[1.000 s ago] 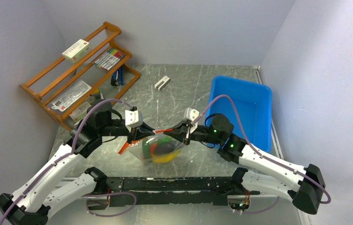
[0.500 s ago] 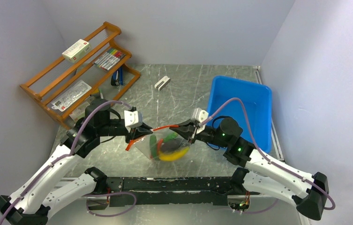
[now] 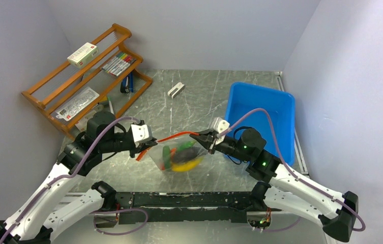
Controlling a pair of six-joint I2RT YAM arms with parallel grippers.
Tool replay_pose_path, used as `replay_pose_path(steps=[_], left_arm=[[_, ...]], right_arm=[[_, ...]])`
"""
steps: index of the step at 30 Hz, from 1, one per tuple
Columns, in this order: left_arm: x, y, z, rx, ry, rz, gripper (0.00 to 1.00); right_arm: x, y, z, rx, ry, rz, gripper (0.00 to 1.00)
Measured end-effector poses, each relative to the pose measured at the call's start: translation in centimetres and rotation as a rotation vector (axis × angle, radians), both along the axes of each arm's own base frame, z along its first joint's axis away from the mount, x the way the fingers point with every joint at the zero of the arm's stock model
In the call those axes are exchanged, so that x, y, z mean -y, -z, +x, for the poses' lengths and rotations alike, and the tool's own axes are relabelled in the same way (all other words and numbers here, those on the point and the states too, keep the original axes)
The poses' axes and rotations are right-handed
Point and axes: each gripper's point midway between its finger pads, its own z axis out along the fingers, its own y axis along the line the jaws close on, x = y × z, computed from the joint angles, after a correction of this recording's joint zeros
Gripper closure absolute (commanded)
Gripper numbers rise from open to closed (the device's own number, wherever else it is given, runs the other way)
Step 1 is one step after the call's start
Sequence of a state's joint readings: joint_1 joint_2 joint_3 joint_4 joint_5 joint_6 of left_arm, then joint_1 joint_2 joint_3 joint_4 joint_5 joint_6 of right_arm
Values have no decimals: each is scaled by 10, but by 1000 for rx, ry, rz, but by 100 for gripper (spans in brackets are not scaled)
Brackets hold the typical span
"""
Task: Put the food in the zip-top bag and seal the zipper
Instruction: Zip the zipper food storage bag.
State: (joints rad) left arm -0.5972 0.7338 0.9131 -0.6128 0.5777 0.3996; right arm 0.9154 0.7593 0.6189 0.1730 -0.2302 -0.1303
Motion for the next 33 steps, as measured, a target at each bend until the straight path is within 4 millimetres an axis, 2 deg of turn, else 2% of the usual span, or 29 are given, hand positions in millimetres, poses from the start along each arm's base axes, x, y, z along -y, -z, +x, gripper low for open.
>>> replay_pose_path(steps=[6, 9, 10, 14, 17, 24, 33], left_arm=[[-5, 2, -3, 20, 4, 25, 93], [-6, 0, -4, 33, 9, 28, 93], [-6, -1, -4, 39, 12, 27, 93], [-6, -2, -7, 40, 25, 23, 93], [-4, -2, -9, 35, 40, 18, 93], [-1, -5, -14, 42, 71, 0, 93], [0, -3, -14, 46, 81, -1, 93]], right_arm=[[8, 11, 9, -5, 57, -49, 100], [13, 10, 10, -3, 75, -50, 100], [14, 9, 10, -1, 76, -48, 97], [13, 12, 10, -8, 70, -60, 61], [6, 17, 9, -32, 32, -109, 48], [-26, 4, -4, -77, -149, -164, 45], [-56, 36, -23, -157, -313, -248, 47]])
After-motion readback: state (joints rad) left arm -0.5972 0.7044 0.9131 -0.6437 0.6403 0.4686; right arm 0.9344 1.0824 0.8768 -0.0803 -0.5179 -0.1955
